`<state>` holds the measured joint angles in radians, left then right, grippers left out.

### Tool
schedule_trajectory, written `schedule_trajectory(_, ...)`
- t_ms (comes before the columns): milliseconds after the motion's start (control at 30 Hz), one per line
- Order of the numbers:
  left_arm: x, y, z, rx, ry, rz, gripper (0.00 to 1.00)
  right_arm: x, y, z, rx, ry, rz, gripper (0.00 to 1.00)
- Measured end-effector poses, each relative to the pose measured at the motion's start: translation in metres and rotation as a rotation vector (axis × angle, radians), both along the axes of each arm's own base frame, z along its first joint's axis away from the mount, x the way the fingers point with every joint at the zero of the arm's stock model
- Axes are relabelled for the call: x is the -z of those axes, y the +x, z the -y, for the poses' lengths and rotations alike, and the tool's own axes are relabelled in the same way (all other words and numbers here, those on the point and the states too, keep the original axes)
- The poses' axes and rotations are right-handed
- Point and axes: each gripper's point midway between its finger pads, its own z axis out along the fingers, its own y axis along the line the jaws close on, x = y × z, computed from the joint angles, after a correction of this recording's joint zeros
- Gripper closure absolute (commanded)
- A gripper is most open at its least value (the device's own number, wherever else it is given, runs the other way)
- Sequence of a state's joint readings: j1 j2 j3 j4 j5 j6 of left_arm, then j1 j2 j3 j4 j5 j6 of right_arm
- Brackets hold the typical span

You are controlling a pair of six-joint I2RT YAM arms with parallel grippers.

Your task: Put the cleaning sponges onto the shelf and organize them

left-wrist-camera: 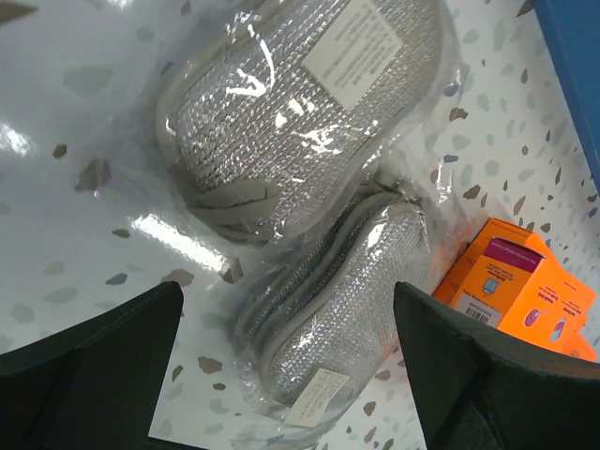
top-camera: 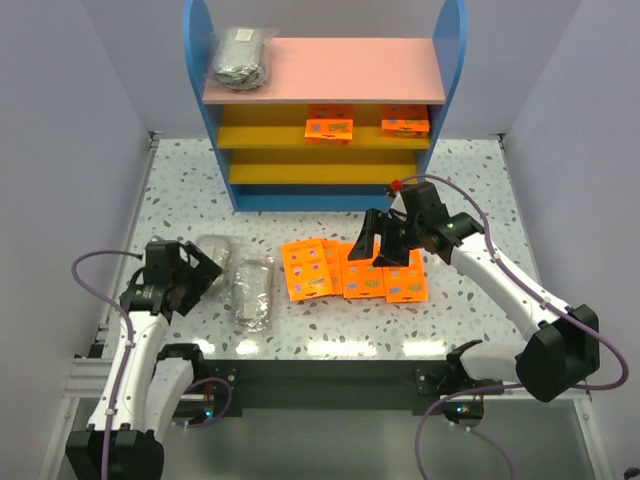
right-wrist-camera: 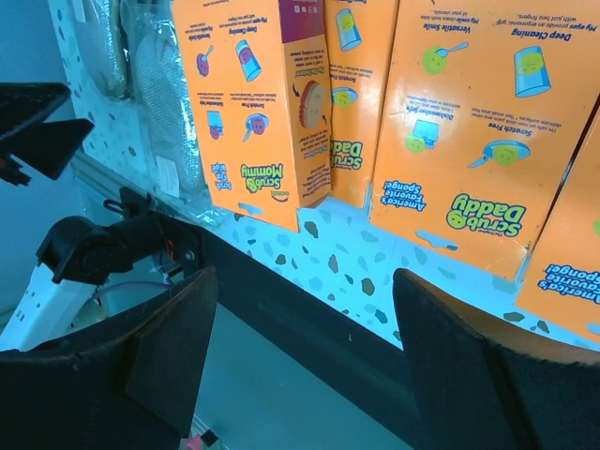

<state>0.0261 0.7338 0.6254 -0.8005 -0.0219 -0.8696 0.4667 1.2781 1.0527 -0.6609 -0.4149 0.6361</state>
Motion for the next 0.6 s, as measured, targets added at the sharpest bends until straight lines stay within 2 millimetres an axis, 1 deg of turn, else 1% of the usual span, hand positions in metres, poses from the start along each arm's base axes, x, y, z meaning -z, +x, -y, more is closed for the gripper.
schedule_trajectory(100,0.019,-0.009,0.006,-0.05,-0.083,-0.041,0.0,0.001,-0.001,0.001,-0.005,-0.005,-0.001,0.21)
schedule_trajectory(233,0.034,-0.015,0.01,-0.136,-0.169,-0.073,0.0,0.003,-0.004,0.003,-0.014,-0.017,-0.007,0.21)
schedule_trajectory(367,0.033,-0.014,0.007,-0.216,-0.203,-0.039,0.01,0.005,-0.007,0.005,-0.023,-0.029,-0.016,0.21)
schedule_trajectory(467,0.031,-0.012,0.002,-0.291,-0.223,0.024,0.08,0.006,-0.009,0.006,-0.028,-0.035,-0.02,0.21)
schedule_trajectory(600,0.031,-0.011,-0.008,-0.387,-0.235,0.123,0.13,0.008,-0.011,0.007,-0.037,-0.043,-0.025,0.21)
